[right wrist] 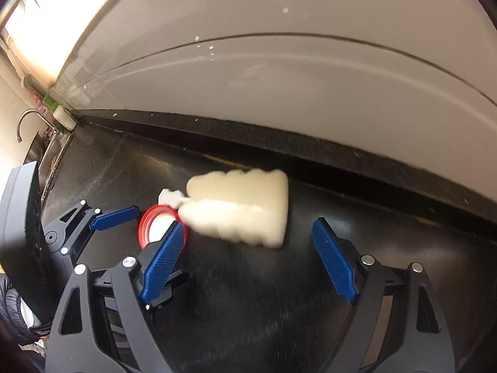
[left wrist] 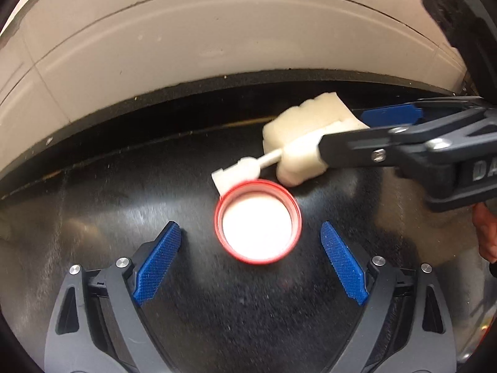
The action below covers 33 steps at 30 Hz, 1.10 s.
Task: Collect trash
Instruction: 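Grasp the red bottle lid with left tool while right tool grasps the white sponge brush, then carry lid and sponge brush to the bin and open both tools over it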
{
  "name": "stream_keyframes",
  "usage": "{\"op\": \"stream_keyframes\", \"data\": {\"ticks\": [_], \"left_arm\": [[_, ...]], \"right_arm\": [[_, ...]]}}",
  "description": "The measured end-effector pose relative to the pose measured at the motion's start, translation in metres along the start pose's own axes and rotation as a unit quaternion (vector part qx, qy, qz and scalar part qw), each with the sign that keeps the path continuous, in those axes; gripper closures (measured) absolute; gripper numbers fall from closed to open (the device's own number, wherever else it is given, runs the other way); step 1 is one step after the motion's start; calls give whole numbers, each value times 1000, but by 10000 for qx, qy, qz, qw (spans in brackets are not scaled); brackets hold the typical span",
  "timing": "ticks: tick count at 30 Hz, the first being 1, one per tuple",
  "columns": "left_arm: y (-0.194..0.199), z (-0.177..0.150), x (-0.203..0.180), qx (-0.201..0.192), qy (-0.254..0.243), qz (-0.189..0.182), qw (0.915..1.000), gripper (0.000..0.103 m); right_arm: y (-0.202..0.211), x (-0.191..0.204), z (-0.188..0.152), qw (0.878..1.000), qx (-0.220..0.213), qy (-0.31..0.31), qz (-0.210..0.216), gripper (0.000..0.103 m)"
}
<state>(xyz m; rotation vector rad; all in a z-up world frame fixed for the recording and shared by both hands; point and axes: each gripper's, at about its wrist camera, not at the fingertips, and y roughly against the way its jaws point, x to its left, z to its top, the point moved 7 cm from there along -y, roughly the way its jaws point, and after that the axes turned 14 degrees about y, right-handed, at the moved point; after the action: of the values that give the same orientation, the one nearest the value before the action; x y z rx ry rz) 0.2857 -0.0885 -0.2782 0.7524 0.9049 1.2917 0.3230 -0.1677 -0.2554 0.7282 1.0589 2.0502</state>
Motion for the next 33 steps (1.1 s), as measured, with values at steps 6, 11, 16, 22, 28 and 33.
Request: {"op": "stream_keyframes", "data": {"ticks": [6, 11, 16, 22, 28, 33], "left_arm": [[-1, 4, -3, -116, -106, -27, 9999, 32], [1, 7, -8, -141, -157, -113, 9997, 54], [5, 2, -4, -24, -26, -205, 9998, 55], [32, -12, -2, -76, 18, -174, 9998, 55], [75, -19, 12, -324, 134, -50, 9994, 55], [129, -32, 33, -625, 386, 141, 9972, 55]], "right_arm": [[-16, 3, 1, 9995, 106, 39, 305, 48], [-14, 3, -2, 9992, 22, -27, 393, 73], [-4, 8, -3, 9993, -95, 45, 361, 85], [15, 5, -5, 9993, -259, -49, 256, 86], [41, 19, -5, 9989, -446, -52, 157, 86], [74, 46, -5, 9977, -655, 120, 140, 86]]}}
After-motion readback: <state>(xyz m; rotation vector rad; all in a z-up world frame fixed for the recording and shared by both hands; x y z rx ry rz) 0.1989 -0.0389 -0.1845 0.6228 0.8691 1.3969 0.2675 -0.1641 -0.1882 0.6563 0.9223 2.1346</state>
